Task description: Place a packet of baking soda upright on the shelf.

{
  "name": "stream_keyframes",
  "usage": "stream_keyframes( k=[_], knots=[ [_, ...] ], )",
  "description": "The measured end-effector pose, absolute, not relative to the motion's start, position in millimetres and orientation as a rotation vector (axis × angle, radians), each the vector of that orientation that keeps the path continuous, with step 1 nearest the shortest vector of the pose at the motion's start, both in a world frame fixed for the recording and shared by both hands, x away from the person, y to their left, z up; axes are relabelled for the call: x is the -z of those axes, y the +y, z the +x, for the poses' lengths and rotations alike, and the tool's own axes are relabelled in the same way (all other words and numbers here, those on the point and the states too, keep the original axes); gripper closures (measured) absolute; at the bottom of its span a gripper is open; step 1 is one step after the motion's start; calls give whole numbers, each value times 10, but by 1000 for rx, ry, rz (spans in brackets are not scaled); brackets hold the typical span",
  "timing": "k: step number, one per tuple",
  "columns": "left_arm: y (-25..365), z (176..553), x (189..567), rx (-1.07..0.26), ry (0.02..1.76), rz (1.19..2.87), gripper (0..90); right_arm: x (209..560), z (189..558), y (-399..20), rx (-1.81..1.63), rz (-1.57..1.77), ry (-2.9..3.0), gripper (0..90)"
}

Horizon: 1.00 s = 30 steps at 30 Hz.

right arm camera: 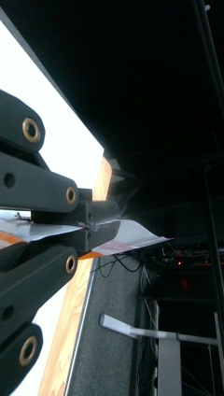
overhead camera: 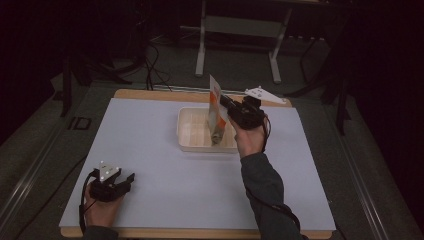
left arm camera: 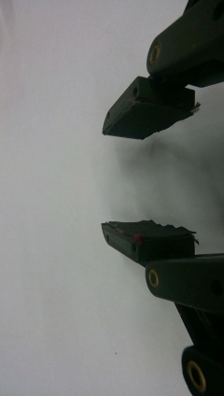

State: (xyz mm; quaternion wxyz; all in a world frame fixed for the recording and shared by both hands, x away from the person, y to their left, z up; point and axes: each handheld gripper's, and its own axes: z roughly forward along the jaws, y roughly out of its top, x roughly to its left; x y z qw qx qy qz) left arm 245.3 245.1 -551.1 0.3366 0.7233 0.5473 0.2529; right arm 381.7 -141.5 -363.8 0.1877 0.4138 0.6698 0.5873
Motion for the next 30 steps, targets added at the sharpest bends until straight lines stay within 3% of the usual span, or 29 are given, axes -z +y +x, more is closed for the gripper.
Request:
stream_keyframes(
  k=[30],
  knots=[
    [2466, 2447, 5505, -654, 1422, 1883, 463, 3835, 4104, -1115, -1681, 1196, 1867, 900]
  ],
)
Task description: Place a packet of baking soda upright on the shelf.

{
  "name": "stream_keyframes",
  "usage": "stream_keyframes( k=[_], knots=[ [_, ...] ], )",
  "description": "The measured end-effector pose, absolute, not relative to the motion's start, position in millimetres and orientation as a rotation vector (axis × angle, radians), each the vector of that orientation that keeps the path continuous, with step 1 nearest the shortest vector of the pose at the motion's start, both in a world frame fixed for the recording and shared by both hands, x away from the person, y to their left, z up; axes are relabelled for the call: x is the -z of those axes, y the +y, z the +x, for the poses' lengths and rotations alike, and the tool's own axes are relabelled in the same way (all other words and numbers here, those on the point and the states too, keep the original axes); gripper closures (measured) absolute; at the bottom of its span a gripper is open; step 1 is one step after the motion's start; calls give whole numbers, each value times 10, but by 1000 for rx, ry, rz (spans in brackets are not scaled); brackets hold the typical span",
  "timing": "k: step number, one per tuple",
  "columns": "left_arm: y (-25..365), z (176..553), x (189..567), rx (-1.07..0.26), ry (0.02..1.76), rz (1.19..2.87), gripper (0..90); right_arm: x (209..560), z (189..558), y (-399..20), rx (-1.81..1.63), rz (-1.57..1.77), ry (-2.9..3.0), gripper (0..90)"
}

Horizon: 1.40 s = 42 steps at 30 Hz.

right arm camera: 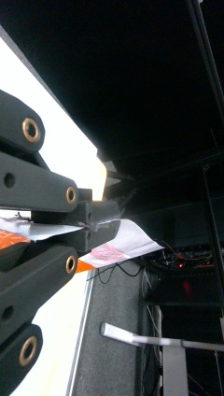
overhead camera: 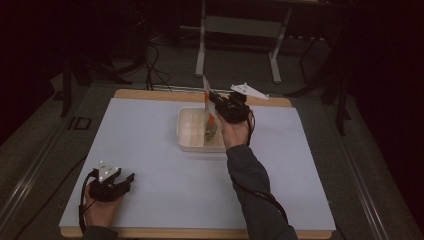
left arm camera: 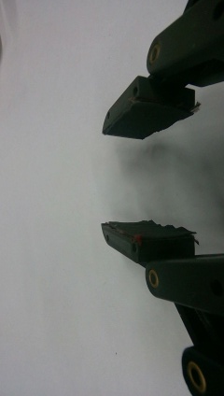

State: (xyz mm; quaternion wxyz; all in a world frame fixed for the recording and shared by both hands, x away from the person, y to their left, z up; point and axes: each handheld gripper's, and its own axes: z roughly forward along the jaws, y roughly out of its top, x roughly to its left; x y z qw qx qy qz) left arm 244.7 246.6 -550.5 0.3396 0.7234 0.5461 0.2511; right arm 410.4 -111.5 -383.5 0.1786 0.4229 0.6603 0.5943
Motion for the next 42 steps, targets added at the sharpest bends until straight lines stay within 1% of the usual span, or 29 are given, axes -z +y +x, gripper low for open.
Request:
stream_keyframes(
  k=[15, 23, 36, 42],
  knots=[
    [2464, 2446, 5506, -657, 1421, 1881, 463, 4120, 4081, -1111, -1717, 1208, 1868, 900],
    [2459, 2446, 5507, -661, 1421, 1883, 462, 4264, 3951, -1147, -1752, 1206, 1872, 900],
    [2458, 2446, 5508, -659, 1422, 1882, 463, 4388, 3882, -1157, -1751, 1263, 1873, 900],
    [2461, 2445, 5507, -658, 1422, 1884, 462, 4337, 3912, -1169, -1717, 1271, 1860, 900]
  ],
)
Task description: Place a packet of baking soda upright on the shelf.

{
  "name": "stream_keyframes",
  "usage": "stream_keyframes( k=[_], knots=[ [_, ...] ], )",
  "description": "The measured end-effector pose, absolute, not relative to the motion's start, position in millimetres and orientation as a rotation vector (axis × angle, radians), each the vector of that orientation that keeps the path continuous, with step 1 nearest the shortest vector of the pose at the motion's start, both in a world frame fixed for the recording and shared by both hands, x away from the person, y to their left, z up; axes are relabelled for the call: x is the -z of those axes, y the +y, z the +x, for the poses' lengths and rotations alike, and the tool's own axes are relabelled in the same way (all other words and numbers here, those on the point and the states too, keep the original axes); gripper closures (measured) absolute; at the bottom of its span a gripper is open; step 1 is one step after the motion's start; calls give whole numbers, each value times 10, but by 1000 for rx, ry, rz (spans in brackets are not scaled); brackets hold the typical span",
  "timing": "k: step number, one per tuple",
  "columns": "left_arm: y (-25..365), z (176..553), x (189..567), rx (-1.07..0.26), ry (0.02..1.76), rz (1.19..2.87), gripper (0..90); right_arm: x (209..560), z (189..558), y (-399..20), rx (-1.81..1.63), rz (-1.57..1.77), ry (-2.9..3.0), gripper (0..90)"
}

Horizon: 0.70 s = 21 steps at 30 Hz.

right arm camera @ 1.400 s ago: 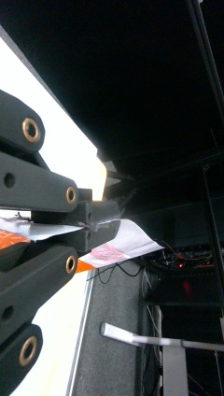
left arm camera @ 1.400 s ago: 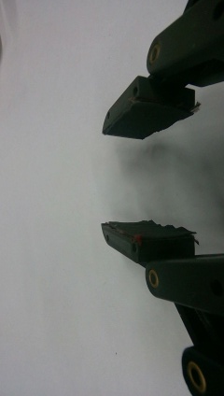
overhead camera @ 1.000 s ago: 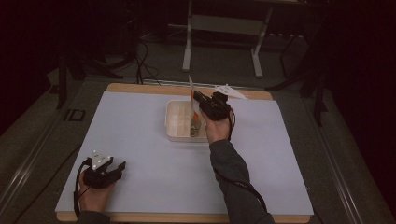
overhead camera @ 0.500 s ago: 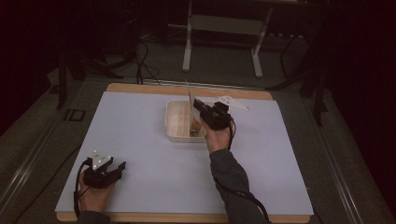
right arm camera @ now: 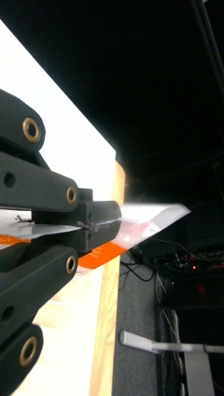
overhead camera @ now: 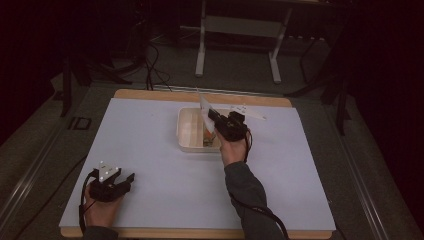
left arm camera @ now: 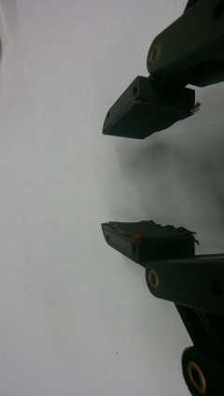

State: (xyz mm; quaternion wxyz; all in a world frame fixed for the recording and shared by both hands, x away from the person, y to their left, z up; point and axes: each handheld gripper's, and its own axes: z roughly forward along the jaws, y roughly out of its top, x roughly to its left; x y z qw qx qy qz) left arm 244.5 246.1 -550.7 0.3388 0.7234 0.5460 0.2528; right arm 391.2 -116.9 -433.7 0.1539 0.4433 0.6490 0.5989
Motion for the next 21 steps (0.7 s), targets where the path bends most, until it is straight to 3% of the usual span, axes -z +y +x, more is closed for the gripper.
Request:
stream_keyframes(
  k=[8, 17, 21],
  knots=[
    [2459, 2447, 5508, -656, 1425, 1883, 463, 4303, 3851, -1112, -1635, 1227, 1906, 843],
    [2454, 2450, 5511, -657, 1424, 1882, 462, 4555, 3664, -1029, -1502, 1173, 1965, 832],
    [2456, 2447, 5508, -659, 1421, 1887, 462, 4641, 3632, -1030, -1485, 1181, 1973, 900]
  ],
)
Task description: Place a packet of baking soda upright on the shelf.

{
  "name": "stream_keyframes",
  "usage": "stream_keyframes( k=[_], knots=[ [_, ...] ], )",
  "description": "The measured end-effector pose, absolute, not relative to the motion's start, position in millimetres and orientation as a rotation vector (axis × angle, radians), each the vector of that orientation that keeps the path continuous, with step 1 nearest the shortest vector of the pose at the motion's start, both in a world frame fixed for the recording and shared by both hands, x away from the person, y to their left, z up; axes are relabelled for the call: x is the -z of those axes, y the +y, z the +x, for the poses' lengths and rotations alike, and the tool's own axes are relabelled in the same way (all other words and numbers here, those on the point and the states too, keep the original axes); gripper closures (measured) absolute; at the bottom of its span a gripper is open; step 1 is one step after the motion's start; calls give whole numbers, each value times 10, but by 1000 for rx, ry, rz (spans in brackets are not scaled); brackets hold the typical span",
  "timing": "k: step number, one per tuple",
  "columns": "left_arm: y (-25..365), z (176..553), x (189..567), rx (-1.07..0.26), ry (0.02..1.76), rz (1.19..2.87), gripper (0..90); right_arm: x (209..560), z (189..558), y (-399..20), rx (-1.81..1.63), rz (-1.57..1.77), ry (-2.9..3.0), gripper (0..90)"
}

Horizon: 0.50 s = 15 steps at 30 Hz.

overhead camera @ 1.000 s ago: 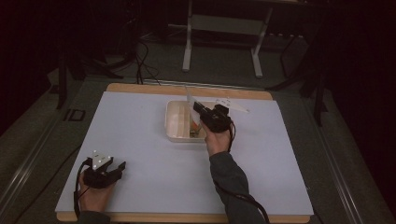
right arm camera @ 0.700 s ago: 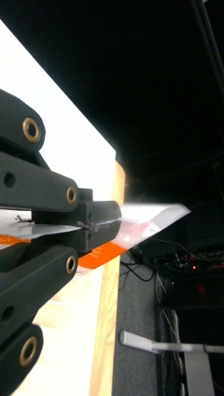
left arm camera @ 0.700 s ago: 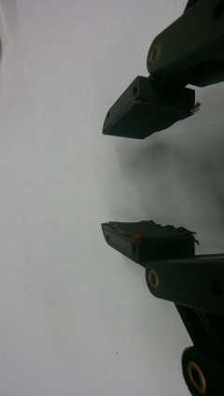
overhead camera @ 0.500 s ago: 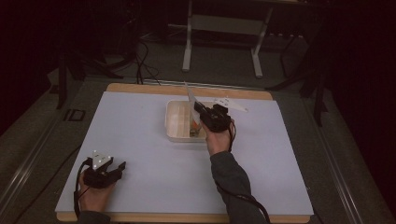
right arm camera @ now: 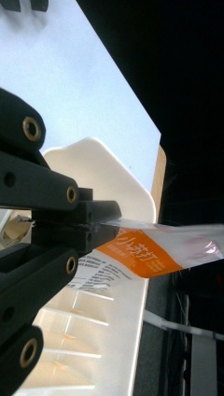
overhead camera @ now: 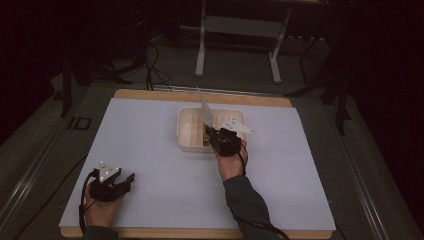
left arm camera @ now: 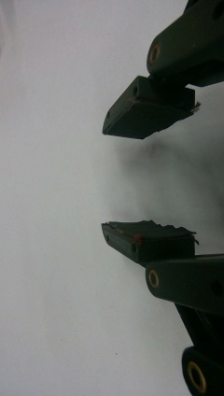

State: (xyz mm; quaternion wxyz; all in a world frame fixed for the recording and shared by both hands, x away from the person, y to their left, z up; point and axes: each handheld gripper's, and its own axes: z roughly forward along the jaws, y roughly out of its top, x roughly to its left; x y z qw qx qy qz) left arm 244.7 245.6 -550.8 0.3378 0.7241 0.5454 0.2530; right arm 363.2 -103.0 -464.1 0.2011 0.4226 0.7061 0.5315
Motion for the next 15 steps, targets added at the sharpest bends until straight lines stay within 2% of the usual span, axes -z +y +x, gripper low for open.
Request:
stream_keyframes(
  k=[15],
  knots=[
    [2456, 2446, 5508, -659, 1420, 1886, 462, 4794, 3534, -1025, -1465, 1186, 2004, 900]
  ],
)
